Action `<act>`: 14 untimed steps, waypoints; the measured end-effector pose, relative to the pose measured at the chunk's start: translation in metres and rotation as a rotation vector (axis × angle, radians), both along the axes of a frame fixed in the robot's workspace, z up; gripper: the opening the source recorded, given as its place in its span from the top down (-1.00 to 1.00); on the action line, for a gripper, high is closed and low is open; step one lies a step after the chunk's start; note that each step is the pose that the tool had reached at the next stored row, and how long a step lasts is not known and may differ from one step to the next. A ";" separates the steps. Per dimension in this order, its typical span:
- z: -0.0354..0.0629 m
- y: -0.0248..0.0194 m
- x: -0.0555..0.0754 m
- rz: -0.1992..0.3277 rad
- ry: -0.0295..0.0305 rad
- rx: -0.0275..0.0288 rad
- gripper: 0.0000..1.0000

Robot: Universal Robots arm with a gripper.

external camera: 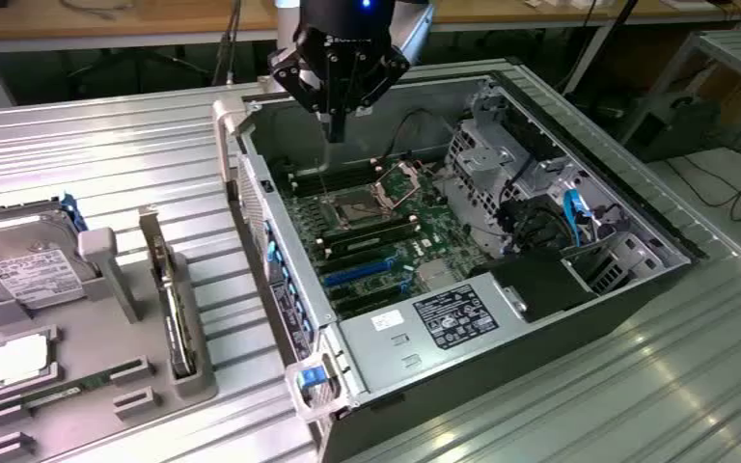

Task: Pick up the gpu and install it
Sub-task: 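Reach for the gpu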

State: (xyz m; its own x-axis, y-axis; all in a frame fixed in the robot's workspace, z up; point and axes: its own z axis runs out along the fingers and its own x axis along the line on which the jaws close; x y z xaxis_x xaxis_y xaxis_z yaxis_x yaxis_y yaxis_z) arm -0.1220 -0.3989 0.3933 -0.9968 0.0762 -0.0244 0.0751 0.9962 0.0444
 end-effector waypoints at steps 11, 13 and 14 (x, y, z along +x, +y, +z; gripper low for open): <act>0.0000 -0.0007 -0.014 0.000 -0.0001 0.0000 0.79; 0.0000 -0.0012 -0.017 0.000 0.0000 -0.0001 0.79; 0.0000 -0.0014 -0.019 0.000 0.0001 -0.0001 0.79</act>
